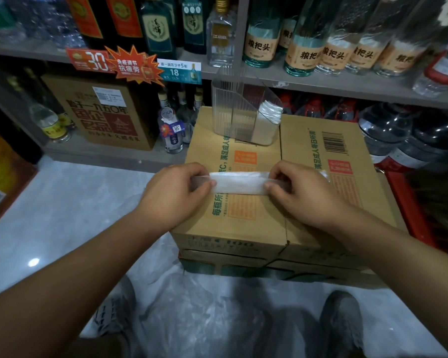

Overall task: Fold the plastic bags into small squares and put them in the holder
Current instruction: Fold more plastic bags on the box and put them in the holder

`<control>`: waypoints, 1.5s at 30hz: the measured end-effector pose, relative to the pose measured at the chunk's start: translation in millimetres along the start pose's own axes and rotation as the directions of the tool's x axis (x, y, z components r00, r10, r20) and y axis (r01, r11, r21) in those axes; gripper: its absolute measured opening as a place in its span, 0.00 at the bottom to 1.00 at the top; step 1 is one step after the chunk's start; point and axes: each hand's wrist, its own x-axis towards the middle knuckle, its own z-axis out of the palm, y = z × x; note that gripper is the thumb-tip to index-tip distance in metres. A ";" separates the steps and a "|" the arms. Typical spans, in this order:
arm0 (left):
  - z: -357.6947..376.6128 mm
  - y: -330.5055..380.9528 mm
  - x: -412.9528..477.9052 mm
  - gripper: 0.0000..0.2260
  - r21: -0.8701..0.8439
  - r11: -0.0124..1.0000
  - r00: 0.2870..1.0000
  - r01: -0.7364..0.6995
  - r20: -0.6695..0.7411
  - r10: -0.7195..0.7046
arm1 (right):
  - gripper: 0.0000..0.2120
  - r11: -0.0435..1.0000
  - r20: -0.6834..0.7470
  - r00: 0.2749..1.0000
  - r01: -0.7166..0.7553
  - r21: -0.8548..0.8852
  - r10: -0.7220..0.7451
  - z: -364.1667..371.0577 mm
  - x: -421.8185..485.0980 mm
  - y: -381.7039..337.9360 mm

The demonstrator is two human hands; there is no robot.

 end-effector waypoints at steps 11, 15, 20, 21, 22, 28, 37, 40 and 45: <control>0.0 -2.7 11.5 0.08 0.095 0.981 0.985 0.171 -0.014 -0.171 | 0.05 0.980 -0.102 0.979 -0.184 -0.074 0.176 8.2 14.7 6.9; 2.2 -1.9 11.6 0.07 0.186 0.976 0.992 0.112 -0.074 -0.100 | 0.05 0.971 -0.080 0.977 -0.205 -0.121 0.196 9.0 18.8 5.9; 11.7 10.2 5.7 0.27 0.243 0.944 0.973 -0.224 0.104 0.204 | 0.07 0.969 -0.066 0.981 -0.193 -0.156 0.184 9.0 21.1 5.7; 15.6 9.8 4.7 0.30 0.246 0.935 0.956 -0.257 0.206 0.209 | 0.07 0.969 -0.066 0.981 -0.189 -0.159 0.181 9.1 21.1 6.0; 19.8 7.4 3.7 0.32 0.252 0.931 0.939 -0.266 0.288 0.190 | 0.08 0.968 -0.064 0.982 -0.187 -0.166 0.179 8.8 21.3 6.0; 33.0 -1.7 -0.9 0.39 0.353 0.890 0.915 -0.287 0.376 0.146 | 0.12 0.924 -0.147 0.977 -0.193 -0.330 0.151 7.5 16.6 -7.1; 35.1 0.8 -2.2 0.38 0.398 0.874 0.920 -0.277 0.371 0.123 | 0.38 0.924 0.376 0.920 0.232 -0.303 -0.108 39.6 -10.6 -36.5; 35.4 1.1 -1.6 0.38 0.393 0.879 0.921 -0.271 0.372 0.117 | 0.42 0.926 0.388 0.921 0.178 -0.332 -0.038 37.8 -12.1 -28.2; 34.5 2.6 -1.4 0.38 0.384 0.885 0.920 -0.265 0.377 0.112 | 0.39 0.906 0.316 0.946 0.066 -0.418 0.077 25.4 -17.9 -9.1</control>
